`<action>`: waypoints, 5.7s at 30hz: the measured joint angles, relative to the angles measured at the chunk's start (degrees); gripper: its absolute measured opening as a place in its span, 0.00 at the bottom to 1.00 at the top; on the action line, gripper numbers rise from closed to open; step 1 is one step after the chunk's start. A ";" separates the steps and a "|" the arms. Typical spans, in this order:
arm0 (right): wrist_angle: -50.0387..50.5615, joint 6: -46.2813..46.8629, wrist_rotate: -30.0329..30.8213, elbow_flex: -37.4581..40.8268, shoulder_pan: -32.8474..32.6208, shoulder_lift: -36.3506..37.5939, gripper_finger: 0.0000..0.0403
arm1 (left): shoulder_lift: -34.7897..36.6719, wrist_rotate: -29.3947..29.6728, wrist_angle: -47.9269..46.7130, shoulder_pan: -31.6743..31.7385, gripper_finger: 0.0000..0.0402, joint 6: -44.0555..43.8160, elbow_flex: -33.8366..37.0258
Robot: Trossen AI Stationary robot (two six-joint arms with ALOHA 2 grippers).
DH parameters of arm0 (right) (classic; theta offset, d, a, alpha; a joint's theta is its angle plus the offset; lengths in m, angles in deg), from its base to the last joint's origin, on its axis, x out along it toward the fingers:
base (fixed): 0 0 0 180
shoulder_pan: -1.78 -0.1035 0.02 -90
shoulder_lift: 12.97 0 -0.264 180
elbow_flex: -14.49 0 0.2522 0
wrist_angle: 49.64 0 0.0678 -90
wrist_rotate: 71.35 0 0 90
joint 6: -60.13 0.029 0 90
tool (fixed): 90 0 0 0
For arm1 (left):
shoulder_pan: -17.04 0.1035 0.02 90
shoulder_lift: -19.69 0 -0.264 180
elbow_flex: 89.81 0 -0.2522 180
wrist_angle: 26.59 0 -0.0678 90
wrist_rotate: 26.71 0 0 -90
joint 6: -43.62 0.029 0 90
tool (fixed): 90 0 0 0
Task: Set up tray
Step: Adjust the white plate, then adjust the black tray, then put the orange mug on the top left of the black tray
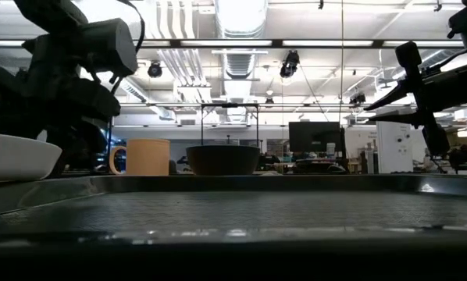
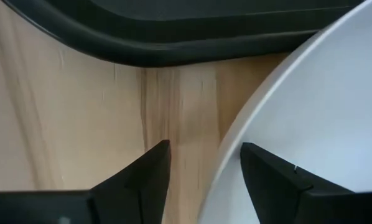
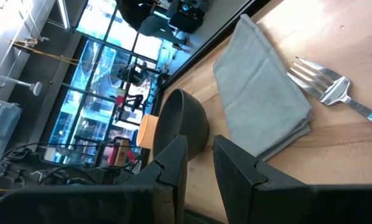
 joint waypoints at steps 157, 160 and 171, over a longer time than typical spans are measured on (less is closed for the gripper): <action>0.02 -1.51 0.03 0.00 0.00 -4.26 0.17 | -9.92 20.79 -16.53 40.37 0.36 1.36 -28.50; 0.04 -1.24 0.05 0.00 0.00 -4.26 0.17 | -12.18 20.79 -16.07 40.39 0.36 2.59 -28.49; 0.04 -1.18 0.05 0.00 0.00 -4.25 0.17 | -15.22 20.63 -15.26 40.37 0.18 3.89 -28.82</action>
